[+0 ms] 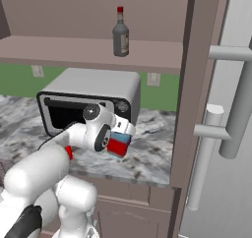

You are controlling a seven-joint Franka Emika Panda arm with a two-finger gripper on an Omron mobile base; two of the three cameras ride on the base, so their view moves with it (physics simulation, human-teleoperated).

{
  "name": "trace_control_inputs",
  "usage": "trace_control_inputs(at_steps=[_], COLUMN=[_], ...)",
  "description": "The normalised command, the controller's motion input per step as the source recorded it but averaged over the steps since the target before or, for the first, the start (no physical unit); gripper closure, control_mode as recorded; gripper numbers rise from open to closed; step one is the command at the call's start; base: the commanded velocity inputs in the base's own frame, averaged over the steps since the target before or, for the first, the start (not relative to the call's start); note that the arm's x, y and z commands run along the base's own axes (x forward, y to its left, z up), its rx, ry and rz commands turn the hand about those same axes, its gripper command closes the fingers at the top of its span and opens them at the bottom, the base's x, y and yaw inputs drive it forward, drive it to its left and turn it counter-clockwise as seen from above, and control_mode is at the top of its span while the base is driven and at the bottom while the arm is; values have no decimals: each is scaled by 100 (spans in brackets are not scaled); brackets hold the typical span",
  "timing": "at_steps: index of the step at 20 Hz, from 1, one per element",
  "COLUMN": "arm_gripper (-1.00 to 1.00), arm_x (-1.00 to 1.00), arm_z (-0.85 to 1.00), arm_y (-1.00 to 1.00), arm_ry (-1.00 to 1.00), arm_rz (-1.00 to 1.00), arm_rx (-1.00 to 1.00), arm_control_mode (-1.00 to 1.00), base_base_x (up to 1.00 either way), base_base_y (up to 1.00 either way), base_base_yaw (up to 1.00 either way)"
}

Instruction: Sort all alcoholic drinks to one cabinet, and non-alcoholic drinks to the other.

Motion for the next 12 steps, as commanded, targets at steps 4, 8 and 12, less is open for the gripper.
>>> trace_control_inputs(at_steps=[4,8,12], arm_gripper=[100,100,100], arm_x=[-48,-46,-48], arm_z=[100,100,100], arm_y=[6,23,48], arm_ry=[0,0,0], arm_rz=[0,0,0], arm_rx=[0,0,0], arm_control_mode=[-100,-100,-100], base_base_x=[0,0,0], base_base_y=[0,0,0], base_base_yaw=[0,0,0])
